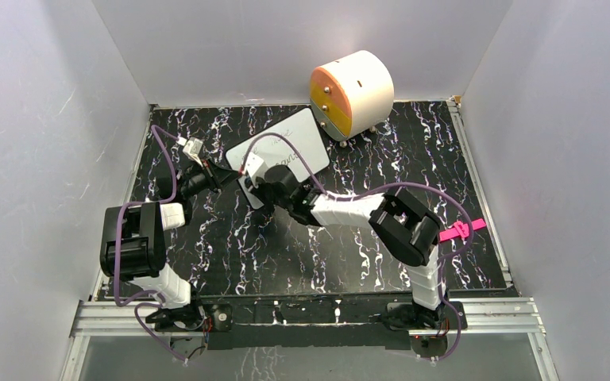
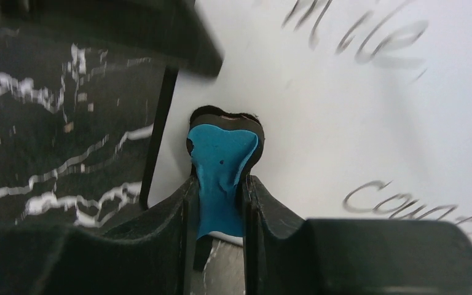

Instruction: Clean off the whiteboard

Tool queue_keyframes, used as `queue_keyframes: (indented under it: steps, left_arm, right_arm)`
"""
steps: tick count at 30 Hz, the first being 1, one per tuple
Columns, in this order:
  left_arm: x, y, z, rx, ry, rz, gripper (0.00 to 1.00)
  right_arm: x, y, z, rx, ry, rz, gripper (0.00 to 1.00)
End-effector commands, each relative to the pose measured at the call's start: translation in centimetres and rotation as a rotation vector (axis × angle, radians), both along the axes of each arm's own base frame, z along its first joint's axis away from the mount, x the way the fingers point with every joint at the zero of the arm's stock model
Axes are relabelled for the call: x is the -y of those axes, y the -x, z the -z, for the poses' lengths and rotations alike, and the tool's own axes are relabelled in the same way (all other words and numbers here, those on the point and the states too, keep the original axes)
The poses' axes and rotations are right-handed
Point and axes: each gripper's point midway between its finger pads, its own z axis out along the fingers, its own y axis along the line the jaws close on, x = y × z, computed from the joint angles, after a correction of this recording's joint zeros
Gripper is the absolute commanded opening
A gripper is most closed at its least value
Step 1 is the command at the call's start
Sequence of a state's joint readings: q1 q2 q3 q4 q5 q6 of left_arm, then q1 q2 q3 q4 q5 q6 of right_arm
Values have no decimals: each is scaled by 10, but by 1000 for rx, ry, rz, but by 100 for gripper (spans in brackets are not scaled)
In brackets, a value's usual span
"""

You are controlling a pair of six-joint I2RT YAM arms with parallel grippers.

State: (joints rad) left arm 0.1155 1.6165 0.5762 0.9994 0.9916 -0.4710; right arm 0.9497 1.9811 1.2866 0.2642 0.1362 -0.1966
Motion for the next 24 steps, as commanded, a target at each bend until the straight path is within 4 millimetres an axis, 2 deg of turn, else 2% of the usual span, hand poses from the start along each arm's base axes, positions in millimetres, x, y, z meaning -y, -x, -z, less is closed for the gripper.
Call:
queue_keyframes:
  steps: [1, 3, 6, 11, 14, 17, 24]
  left_arm:
    - [1, 1, -7, 31, -29, 6, 0]
    - [1, 1, -7, 31, -31, 4, 0]
    - [0, 0, -7, 30, -32, 2, 0]
    - [0, 0, -7, 27, -32, -3, 0]
    - [0, -1, -7, 29, -34, -5, 0]
    - [-1, -1, -7, 28, -34, -7, 0]
    - [-1, -1, -9, 31, -34, -9, 0]
  right_arm:
    - [-16, -29, -60, 52, -95, 88, 14]
    - [-21, -29, -55, 23, -87, 87, 15]
    - [-22, -22, -30, -43, -71, 81, 15]
    - [-21, 5, 16, -154, -39, 73, 15]
    - [-19, 22, 38, -223, -31, 73, 15]
    - [-15, 36, 54, -295, -40, 74, 15]
    - [-7, 56, 77, -403, -54, 87, 15]
